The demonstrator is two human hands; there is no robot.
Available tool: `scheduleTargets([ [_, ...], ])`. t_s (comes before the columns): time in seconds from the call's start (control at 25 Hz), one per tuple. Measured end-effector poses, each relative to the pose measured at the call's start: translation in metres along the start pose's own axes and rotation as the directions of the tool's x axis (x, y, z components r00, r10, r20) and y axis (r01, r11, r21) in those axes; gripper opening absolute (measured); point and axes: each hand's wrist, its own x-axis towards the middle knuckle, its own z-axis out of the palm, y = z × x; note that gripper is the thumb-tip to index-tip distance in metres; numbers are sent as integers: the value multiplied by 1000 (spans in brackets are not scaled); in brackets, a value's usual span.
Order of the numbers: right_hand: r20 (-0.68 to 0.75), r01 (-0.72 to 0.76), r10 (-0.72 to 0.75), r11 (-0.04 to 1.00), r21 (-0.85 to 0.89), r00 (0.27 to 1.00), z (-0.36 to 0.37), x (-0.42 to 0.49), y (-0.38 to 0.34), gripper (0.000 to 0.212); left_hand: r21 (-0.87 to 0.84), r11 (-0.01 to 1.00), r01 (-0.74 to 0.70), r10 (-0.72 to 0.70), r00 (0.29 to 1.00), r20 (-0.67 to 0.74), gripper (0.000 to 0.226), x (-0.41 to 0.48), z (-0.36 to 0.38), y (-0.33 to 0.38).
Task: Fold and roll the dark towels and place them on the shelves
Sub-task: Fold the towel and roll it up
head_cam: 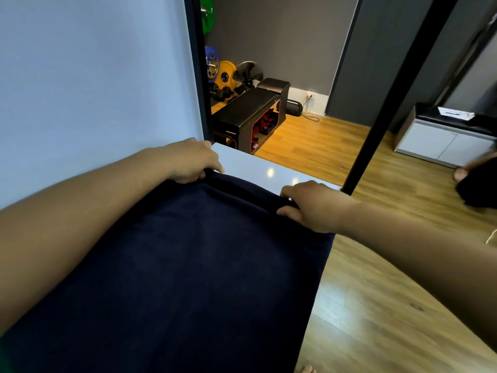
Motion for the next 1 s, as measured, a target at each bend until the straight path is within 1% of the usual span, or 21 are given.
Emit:
scheduleTargets([
  [0.08,-77,45,-47,999,-17,996,1,-3,-2,33,28,1000,-6,6,1000,12,37,1,-1,-3],
  [0.16,-156,72,-84,994,-86,984,-2,-3,-3,28,23,1000,10,-9,999,-44,29,0,-3,-1],
  [0.24,-228,44,-91,978,-203,969,-3,-2,-5,23,-19,995,100,-101,980,-170,26,-2,2,8],
  [0.32,-321,21,-122,954,-300,939,2,0,-7,21,-113,976,184,-211,926,-312,22,-5,14,20],
  [0.4,-427,46,-205,935,-353,881,12,0,-8,18,-158,970,183,-235,869,-435,17,-13,28,28],
  [0.48,-487,91,-258,936,-340,835,22,-4,-13,22,-160,974,163,-223,830,-511,14,-22,43,28],
  [0.56,-540,114,-264,949,-295,799,30,-9,-20,20,-205,966,159,-246,814,-526,14,-29,51,27],
  [0.6,-549,130,-267,952,-277,792,35,-13,-25,17,-222,963,153,-250,813,-526,14,-32,52,27],
  [0.68,-547,141,-208,977,-162,811,39,-22,-35,15,-233,967,106,-217,822,-526,20,-40,54,27],
  [0.72,-515,113,-142,990,-87,845,34,-25,-39,19,-256,963,85,-209,836,-508,25,-46,53,26],
  [0.76,-447,62,-56,998,-1,893,25,-27,-40,21,-296,952,75,-215,854,-475,32,-51,50,28],
  [0.84,-265,-52,95,985,162,959,4,-22,-38,15,-353,932,84,-231,887,-399,39,-55,42,31],
  [0.88,-187,-91,151,951,296,971,-5,-17,-36,11,-327,938,113,-228,912,-340,39,-51,34,29],
  [0.96,-2,-193,228,832,521,974,-22,-8,-35,10,-177,972,155,-189,961,-201,35,-37,9,21],
  [1.0,86,-253,245,812,525,966,-31,-6,-35,15,-119,982,149,-167,974,-154,31,-30,-1,18],
])
